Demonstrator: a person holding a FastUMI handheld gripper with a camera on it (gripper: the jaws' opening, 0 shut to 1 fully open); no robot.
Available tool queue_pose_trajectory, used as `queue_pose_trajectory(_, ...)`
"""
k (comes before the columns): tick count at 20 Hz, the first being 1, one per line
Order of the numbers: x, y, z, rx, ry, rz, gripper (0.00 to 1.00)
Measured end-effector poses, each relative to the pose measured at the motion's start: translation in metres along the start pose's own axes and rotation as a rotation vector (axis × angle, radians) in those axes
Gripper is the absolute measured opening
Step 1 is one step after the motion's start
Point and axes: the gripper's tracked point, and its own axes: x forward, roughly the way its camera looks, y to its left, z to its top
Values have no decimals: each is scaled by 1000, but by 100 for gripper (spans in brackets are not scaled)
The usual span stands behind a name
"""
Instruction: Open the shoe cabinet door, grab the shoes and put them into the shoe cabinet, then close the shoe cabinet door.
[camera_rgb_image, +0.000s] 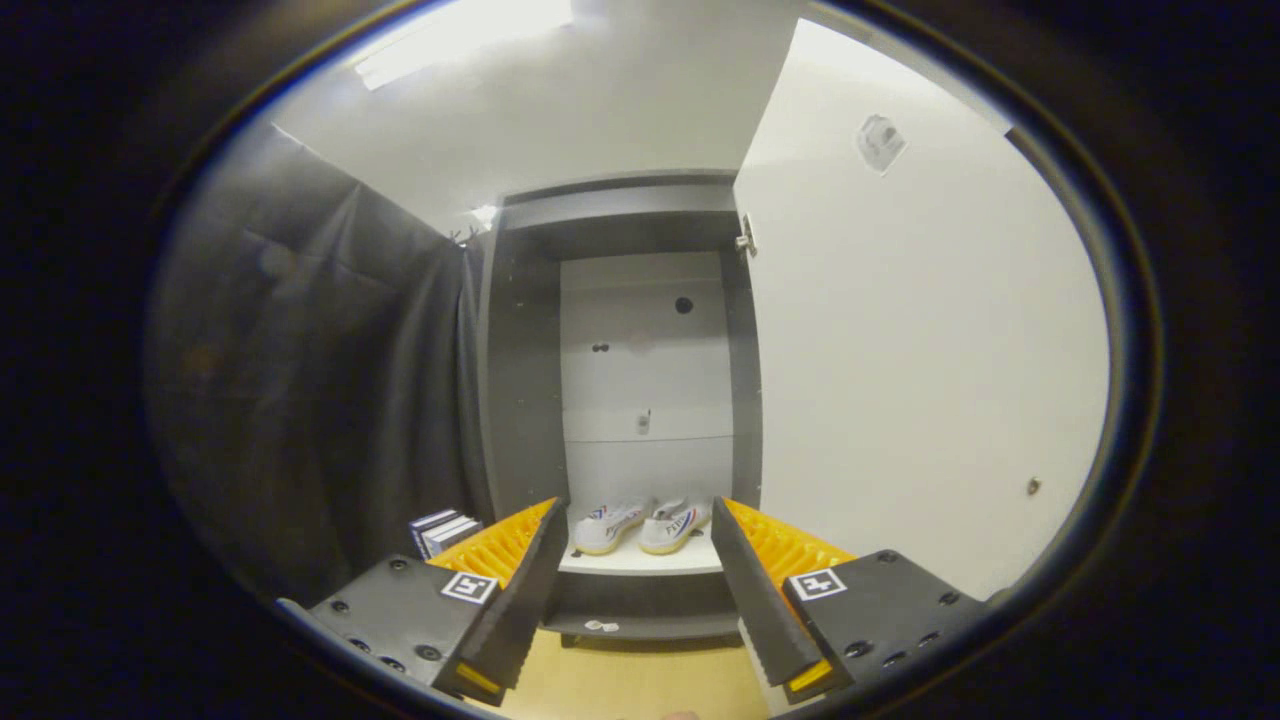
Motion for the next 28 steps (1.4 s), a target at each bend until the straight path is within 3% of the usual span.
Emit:
queue_pose_trajectory(5,-55,-13,7,33,4,67,90)
queue_pose_trajectory(10,-97,-43,15,56,-9,61,90)
queue_pose_trajectory(14,-125,-82,23,73,-30,-2,90)
queue_pose_trajectory(24,-151,-209,15,98,-44,-264,90)
queue_pose_trajectory(28,-142,-238,8,91,-38,-253,90)
